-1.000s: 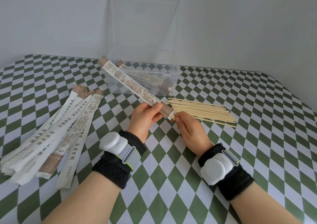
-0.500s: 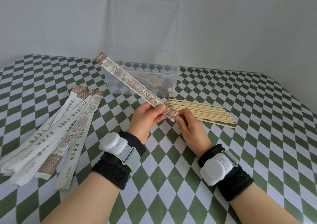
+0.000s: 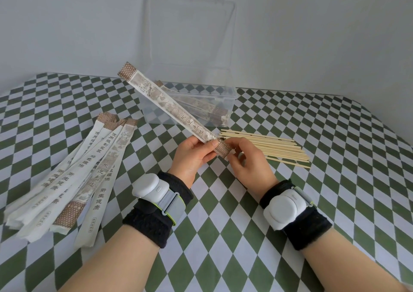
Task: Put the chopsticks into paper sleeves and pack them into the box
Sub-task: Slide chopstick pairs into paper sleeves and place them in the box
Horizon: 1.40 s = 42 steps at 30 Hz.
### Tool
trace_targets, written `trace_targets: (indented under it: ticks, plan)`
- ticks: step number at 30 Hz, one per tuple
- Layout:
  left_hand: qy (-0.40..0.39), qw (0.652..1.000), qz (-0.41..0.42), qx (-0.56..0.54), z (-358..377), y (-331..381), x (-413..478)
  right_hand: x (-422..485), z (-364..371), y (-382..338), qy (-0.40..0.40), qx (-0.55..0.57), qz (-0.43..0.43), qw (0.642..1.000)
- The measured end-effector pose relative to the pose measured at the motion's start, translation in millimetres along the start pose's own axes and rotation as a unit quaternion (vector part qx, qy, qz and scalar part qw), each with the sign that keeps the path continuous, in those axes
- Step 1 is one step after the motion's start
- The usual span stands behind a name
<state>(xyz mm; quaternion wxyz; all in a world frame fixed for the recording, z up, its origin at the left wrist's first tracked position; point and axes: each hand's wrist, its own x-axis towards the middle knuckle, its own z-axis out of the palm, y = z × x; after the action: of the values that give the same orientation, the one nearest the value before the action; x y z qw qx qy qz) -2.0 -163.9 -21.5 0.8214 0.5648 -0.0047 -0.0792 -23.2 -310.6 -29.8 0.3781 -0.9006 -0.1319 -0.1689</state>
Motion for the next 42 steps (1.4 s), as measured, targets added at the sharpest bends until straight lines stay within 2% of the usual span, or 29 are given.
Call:
trace_targets:
  ticks: [3, 8, 11, 17, 22, 26, 28, 30, 34, 37, 40, 42]
  plan:
    - [0.011, 1.0, 0.005, 0.002, -2, -2, 2, 10, 3, -3, -0.001, 0.011, 0.004, 1.0]
    - [0.075, 0.996, 0.012, -0.045, -6, -2, 8, 48, -11, -9, 0.077, 0.031, 0.013, 0.996]
    - [0.101, 0.992, -0.004, -0.077, -9, 0, 12, 91, -29, -10, 0.094, -0.044, 0.033, 0.994]
    - [0.129, 0.986, -0.008, -0.107, -10, 2, 13, 156, -42, -17, 0.001, -0.254, 0.045, 0.966]
    - [0.129, 0.986, -0.011, -0.104, -11, 1, 14, 183, -32, -21, -0.1, -0.347, 0.051, 0.931]
    - [0.133, 0.985, -0.011, -0.109, -12, 1, 15, 183, -16, -22, -0.155, -0.381, 0.076, 0.908]
    - [0.134, 0.985, -0.012, -0.107, -12, 0, 16, 178, -10, -19, -0.159, -0.379, 0.068, 0.909]
    - [0.135, 0.985, -0.014, -0.108, -11, 0, 15, 175, -12, -21, -0.132, -0.342, 0.067, 0.928]
    - [0.138, 0.985, -0.016, -0.107, -10, 3, 13, 163, -38, -31, -0.001, -0.197, 0.005, 0.98]
    - [0.14, 0.987, -0.02, -0.078, -4, 7, 12, 128, -47, -30, 0.072, -0.126, -0.03, 0.989]
    - [0.144, 0.987, -0.025, -0.058, -3, 14, 2, 80, -36, -14, 0.047, -0.123, -0.024, 0.991]
    - [0.143, 0.988, -0.03, -0.059, -10, 27, -1, 52, -26, -2, 0.017, -0.11, 0.017, 0.994]
